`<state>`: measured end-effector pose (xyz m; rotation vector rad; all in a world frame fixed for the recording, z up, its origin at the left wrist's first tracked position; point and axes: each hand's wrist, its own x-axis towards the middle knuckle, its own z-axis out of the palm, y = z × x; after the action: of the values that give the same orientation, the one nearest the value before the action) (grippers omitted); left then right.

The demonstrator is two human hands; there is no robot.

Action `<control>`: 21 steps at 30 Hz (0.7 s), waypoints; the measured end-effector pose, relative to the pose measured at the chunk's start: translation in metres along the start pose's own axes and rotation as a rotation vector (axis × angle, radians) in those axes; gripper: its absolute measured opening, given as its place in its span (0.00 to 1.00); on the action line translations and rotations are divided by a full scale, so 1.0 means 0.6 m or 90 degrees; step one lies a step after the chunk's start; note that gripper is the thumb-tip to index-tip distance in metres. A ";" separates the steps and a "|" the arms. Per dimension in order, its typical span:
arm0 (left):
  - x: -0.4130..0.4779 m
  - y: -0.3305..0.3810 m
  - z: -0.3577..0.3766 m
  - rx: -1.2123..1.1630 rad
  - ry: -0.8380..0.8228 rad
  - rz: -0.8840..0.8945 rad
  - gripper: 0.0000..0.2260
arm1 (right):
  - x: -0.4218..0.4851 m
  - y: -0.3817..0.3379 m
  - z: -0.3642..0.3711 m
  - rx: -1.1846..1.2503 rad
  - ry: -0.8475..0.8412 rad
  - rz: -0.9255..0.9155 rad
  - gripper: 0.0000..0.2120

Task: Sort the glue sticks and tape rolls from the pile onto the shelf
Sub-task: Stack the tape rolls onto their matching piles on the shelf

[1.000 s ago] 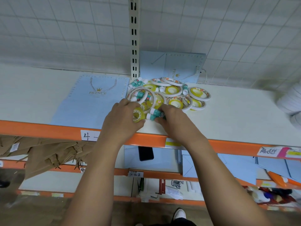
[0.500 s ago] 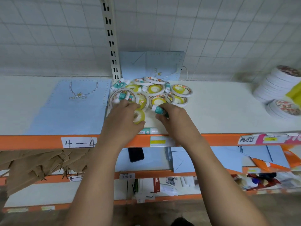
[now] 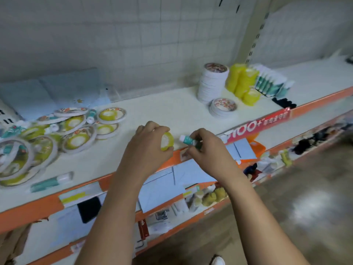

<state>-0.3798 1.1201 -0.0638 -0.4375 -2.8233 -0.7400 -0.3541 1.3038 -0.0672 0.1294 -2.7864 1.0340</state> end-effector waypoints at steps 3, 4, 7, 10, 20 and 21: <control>0.039 0.083 0.057 -0.008 -0.024 0.033 0.23 | -0.001 0.083 -0.069 -0.006 0.014 0.020 0.07; 0.052 0.111 0.076 -0.011 -0.032 0.041 0.23 | 0.000 0.111 -0.091 -0.007 0.020 0.024 0.07; 0.097 0.194 0.131 -0.027 -0.047 0.062 0.23 | 0.007 0.196 -0.154 -0.015 0.053 0.028 0.07; 0.135 0.267 0.181 -0.041 -0.049 0.064 0.24 | 0.017 0.274 -0.212 -0.018 0.082 0.040 0.07; 0.236 0.369 0.269 -0.045 -0.060 0.066 0.24 | 0.091 0.399 -0.290 0.012 0.102 0.029 0.08; 0.246 0.371 0.272 -0.047 -0.058 0.064 0.24 | 0.102 0.403 -0.291 0.016 0.100 0.027 0.08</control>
<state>-0.4629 1.4221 -0.0667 -0.6357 -2.8402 -0.8245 -0.4258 1.5992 -0.0803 -0.0086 -2.6463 1.0422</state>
